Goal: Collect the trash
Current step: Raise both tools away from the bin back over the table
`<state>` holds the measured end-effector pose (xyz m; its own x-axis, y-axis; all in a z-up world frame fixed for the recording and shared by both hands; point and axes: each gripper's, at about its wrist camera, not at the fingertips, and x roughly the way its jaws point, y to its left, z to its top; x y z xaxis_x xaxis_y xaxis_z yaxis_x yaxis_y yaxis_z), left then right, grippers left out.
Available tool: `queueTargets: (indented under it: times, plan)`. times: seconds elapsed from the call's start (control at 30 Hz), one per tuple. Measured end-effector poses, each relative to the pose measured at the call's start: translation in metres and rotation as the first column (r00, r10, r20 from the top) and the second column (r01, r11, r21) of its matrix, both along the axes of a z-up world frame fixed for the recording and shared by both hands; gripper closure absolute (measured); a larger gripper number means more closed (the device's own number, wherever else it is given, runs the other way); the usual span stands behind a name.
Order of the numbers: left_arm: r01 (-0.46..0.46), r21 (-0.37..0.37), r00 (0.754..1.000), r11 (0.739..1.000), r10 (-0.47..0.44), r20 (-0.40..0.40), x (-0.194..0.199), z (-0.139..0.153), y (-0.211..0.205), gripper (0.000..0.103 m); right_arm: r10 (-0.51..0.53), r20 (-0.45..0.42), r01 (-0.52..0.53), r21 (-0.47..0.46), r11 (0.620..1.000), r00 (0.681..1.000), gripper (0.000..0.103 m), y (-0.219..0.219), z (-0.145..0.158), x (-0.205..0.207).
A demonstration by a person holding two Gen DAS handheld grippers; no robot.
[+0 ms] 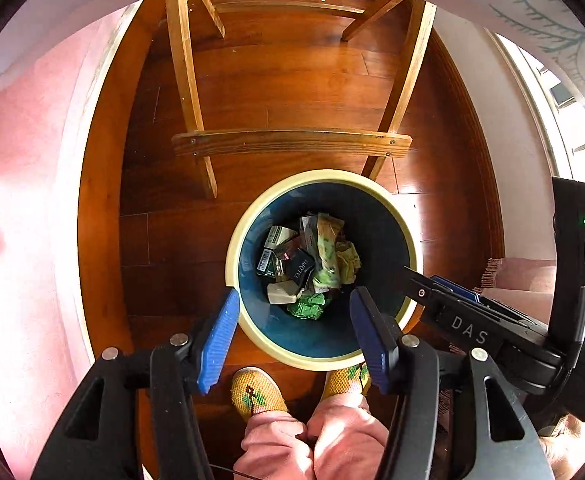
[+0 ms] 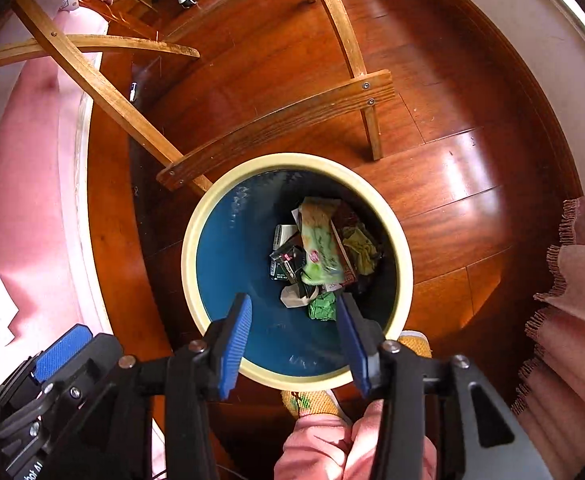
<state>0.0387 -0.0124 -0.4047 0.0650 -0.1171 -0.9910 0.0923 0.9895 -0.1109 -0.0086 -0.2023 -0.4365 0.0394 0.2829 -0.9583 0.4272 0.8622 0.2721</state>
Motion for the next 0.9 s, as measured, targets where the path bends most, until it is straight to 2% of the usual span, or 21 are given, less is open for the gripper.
queueTargets:
  times: [0.3, 0.47, 0.6, 0.7, 0.9]
  plan:
    - [-0.027, 0.016, 0.999, 0.999, 0.027, 0.026, 0.003, 0.02, 0.005, 0.045, 0.02, 0.024, -0.019, -0.019, 1.0, 1.0, 0.058, -0.004, 0.024, 0.0]
    - [-0.046, 0.024, 0.997, 0.999, 0.044, 0.057, 0.004, 0.051, 0.009, 0.045, 0.048, 0.05, -0.047, -0.028, 0.999, 0.998, 0.058, -0.001, 0.053, 0.003]
    - [-0.071, 0.012, 0.994, 0.997, 0.07, 0.079, 0.004, 0.093, 0.017, 0.044, 0.054, 0.073, -0.052, -0.021, 0.998, 0.996, 0.058, 0.002, 0.092, 0.003]
    - [-0.08, 0.013, 0.99, 0.997, 0.078, 0.118, 0.002, 0.133, 0.021, 0.033, 0.067, 0.098, -0.066, -0.015, 0.998, 0.993, 0.058, 0.004, 0.13, 0.002]
    - [-0.088, 0.037, 0.976, 0.995, 0.079, 0.205, 0.0, 0.222, 0.028, 0.032, 0.103, 0.173, -0.104, -0.004, 0.995, 0.98, 0.058, 0.002, 0.213, 0.0]
